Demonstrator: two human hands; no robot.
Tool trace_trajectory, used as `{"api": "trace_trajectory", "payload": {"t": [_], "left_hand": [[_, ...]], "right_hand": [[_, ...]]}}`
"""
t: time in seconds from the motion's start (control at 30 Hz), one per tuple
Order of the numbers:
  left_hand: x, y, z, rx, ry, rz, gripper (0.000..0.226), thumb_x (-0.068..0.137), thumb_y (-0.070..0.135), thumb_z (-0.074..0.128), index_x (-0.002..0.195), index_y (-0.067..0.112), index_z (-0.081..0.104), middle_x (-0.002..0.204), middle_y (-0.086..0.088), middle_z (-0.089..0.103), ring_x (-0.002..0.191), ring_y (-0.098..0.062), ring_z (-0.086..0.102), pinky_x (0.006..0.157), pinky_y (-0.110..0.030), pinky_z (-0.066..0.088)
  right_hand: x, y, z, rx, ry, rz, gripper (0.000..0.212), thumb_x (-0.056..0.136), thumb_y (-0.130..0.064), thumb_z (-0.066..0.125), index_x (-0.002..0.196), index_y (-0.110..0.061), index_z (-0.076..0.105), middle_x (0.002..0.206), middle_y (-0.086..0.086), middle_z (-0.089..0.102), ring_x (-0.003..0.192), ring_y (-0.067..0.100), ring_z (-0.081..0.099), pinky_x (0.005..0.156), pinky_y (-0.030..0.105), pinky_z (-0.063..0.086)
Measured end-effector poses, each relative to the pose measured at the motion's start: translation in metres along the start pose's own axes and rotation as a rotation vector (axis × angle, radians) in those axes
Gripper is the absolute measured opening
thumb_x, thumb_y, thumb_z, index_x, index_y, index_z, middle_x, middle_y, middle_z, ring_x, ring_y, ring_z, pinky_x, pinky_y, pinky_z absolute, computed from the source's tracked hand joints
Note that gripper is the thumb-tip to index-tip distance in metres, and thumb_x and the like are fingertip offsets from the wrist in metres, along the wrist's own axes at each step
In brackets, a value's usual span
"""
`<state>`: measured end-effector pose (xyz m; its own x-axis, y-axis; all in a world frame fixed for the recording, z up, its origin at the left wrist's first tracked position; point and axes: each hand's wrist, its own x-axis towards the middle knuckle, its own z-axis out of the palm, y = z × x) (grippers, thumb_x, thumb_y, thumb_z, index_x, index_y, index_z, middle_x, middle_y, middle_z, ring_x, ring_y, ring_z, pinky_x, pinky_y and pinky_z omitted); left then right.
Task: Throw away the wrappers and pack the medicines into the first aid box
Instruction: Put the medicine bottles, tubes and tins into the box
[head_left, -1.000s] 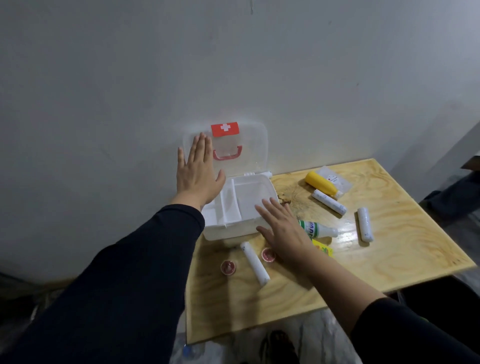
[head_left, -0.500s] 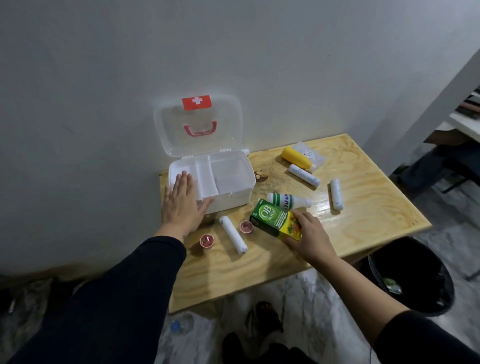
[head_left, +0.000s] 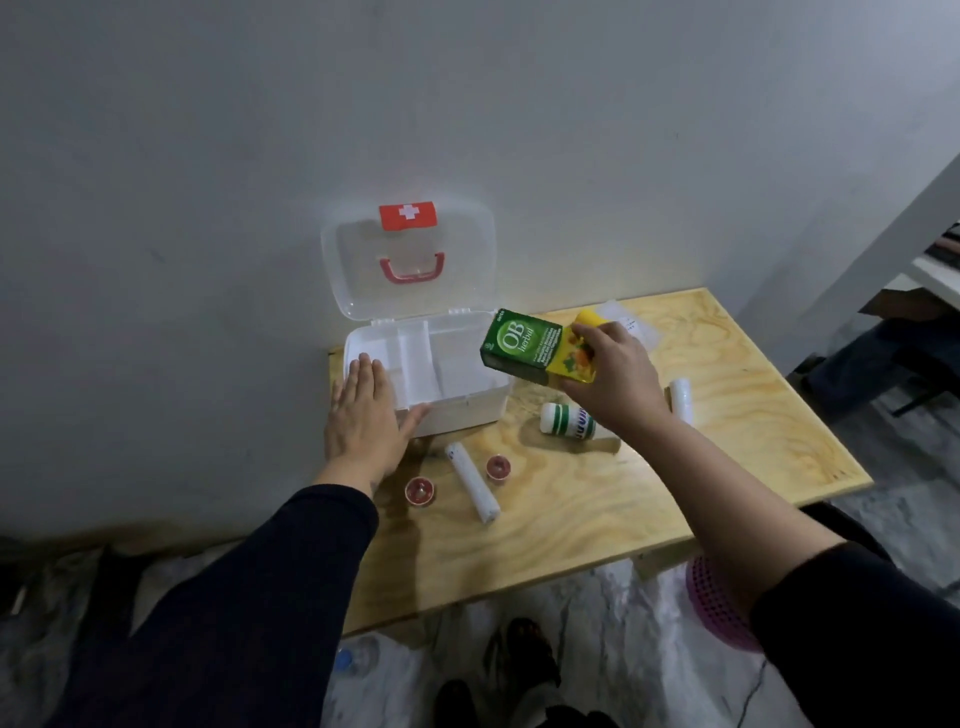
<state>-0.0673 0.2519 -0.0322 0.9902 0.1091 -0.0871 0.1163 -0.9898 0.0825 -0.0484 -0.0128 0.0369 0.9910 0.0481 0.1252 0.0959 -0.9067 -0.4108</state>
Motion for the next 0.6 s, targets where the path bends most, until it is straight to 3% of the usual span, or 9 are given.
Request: {"api": "trace_trajectory", "payload": {"t": [0.2, 0.3, 0.47, 0.6], "left_hand": [[0.001, -0.004, -0.004, -0.059, -0.022, -0.009, 0.09, 0.093, 0.065, 0.021, 0.152, 0.002, -0.002, 0.161, -0.013, -0.007, 0.149, -0.022, -0.008, 0.118, -0.032, -0.006], [0.003, -0.006, -0.002, -0.077, -0.006, -0.006, 0.09, 0.093, 0.065, 0.024, 0.152, 0.002, -0.001, 0.162, -0.013, -0.007, 0.149, -0.021, -0.007, 0.118, -0.031, -0.007], [0.005, -0.019, -0.001, -0.08, -0.011, 0.001, 0.089, 0.093, 0.064, 0.025, 0.153, 0.003, -0.001, 0.162, -0.012, -0.007, 0.149, -0.021, -0.007, 0.12, -0.033, -0.004], [0.009, -0.028, -0.001, -0.047, -0.002, -0.005, 0.086, 0.094, 0.062, 0.023, 0.153, 0.004, -0.001, 0.162, -0.011, -0.007, 0.15, -0.021, -0.006, 0.121, -0.034, -0.002]], "right_hand": [[0.059, -0.065, 0.023, -0.306, -0.13, -0.186, 0.038, 0.084, -0.013, 0.063, 0.119, -0.004, 0.051, 0.12, 0.013, 0.051, 0.111, 0.031, 0.045, 0.087, 0.039, 0.046], [0.073, -0.087, 0.046, -0.35, -0.195, -0.213, 0.035, 0.085, -0.005, 0.057, 0.121, -0.005, 0.052, 0.119, 0.013, 0.05, 0.115, 0.031, 0.042, 0.087, 0.037, 0.047], [0.08, -0.1, 0.087, -0.298, -0.302, -0.213, 0.043, 0.086, -0.011, 0.06, 0.127, -0.008, 0.049, 0.127, 0.015, 0.046, 0.119, 0.033, 0.042, 0.092, 0.038, 0.046], [0.084, -0.106, 0.107, -0.209, -0.346, -0.188, 0.033, 0.087, -0.008, 0.057, 0.12, -0.005, 0.056, 0.121, 0.015, 0.052, 0.112, 0.028, 0.054, 0.089, 0.033, 0.047]]}}
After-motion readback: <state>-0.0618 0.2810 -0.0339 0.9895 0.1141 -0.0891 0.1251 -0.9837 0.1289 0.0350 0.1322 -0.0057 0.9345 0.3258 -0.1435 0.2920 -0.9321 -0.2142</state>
